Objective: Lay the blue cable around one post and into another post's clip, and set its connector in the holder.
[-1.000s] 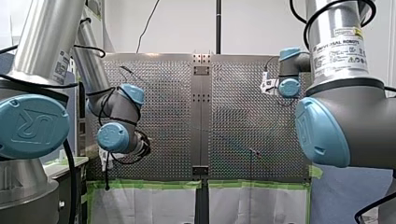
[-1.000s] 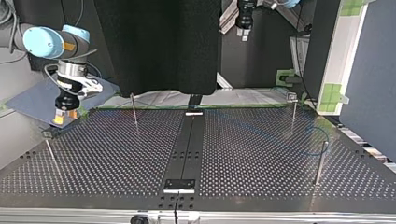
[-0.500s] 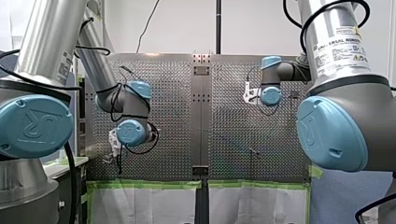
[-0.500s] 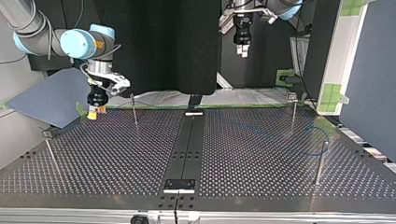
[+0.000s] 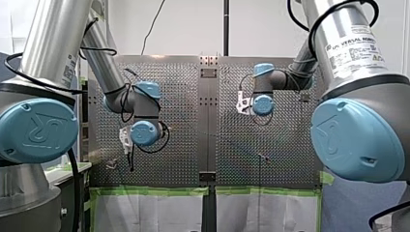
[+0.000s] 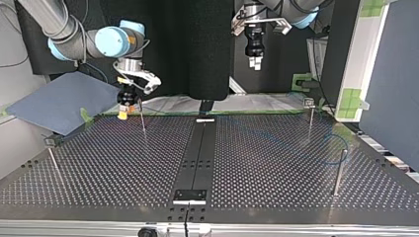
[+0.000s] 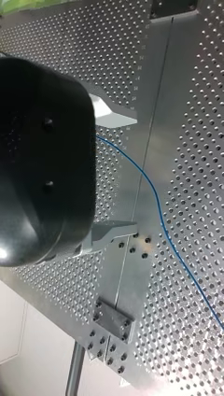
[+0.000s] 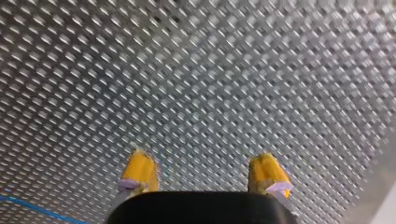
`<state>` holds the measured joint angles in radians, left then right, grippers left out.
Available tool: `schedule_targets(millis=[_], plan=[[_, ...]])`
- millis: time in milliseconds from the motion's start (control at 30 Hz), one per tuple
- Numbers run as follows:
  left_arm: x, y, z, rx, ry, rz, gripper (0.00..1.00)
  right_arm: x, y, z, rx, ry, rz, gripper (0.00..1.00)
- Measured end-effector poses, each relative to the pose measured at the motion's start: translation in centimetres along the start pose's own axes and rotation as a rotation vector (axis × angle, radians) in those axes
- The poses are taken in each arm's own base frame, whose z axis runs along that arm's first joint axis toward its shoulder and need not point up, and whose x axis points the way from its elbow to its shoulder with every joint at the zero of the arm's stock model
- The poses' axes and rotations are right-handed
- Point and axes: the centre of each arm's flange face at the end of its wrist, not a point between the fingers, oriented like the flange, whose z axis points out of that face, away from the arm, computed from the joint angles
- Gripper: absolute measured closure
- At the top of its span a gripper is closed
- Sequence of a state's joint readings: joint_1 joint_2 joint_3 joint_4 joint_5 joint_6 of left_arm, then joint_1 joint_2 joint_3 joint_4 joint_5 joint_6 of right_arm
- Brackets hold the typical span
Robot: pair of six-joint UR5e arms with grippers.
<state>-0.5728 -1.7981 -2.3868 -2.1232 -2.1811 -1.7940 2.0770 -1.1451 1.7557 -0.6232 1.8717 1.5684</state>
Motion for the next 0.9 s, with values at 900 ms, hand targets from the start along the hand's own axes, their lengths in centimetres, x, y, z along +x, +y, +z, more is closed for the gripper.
schedule_targets(millis=[900], plan=[[0.2, 1.0, 0.2, -0.031, 0.037, 0.032, 0.00, -4.2, -12.3, -9.8, 0.172, -0.074, -0.016, 0.01]])
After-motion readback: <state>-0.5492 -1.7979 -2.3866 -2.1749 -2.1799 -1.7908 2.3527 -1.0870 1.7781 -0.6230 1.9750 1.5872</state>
